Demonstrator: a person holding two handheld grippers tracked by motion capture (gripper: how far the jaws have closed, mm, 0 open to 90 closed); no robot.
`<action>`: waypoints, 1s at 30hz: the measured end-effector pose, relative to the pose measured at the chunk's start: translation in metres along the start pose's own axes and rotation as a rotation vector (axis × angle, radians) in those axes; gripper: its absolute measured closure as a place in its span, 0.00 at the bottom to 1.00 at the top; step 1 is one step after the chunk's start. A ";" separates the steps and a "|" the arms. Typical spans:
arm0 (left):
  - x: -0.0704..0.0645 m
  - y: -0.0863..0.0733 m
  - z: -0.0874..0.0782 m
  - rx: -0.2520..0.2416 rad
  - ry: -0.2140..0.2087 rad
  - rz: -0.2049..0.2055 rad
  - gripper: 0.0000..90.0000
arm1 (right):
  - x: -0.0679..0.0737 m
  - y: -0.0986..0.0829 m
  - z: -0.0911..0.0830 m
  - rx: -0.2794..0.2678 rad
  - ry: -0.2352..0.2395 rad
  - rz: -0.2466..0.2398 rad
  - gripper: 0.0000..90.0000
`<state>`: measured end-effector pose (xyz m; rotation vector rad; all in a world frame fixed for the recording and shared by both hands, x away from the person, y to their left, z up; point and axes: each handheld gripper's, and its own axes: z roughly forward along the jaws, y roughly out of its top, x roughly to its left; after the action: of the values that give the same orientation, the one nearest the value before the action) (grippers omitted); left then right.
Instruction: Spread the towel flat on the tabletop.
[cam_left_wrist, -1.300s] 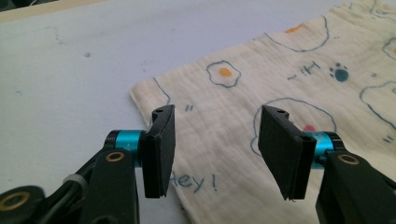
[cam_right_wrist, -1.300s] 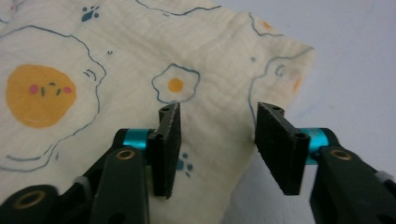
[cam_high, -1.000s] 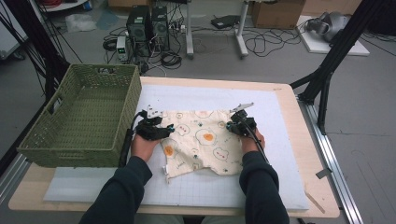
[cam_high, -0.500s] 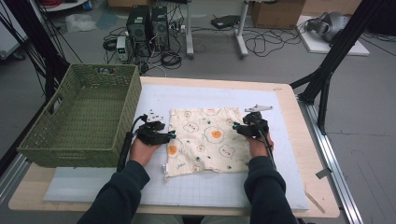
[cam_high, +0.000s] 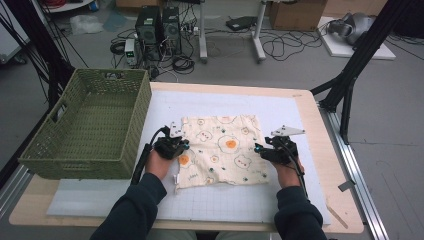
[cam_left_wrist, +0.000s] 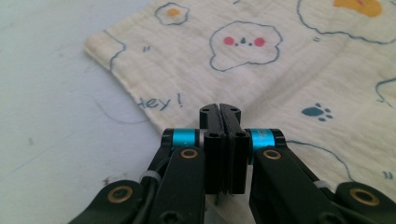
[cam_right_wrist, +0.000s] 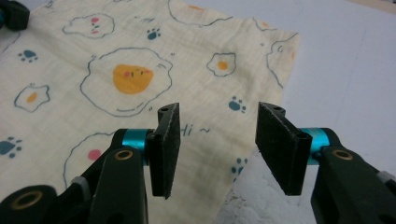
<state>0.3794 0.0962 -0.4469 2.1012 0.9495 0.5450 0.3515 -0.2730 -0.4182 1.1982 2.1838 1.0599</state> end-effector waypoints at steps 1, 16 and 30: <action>0.005 0.000 -0.001 0.001 0.023 -0.015 0.98 | 0.001 -0.002 0.001 0.004 0.005 0.002 0.56; 0.022 -0.013 -0.018 -0.065 0.023 -0.171 0.51 | 0.020 -0.013 0.021 0.128 0.060 -0.045 0.91; 0.002 -0.029 -0.046 -0.063 -0.077 -0.105 0.53 | 0.023 -0.014 -0.001 0.078 -0.016 -0.048 0.48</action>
<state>0.3386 0.1318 -0.4400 1.9895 0.9792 0.4322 0.3313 -0.2590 -0.4291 1.1769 2.2485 0.9508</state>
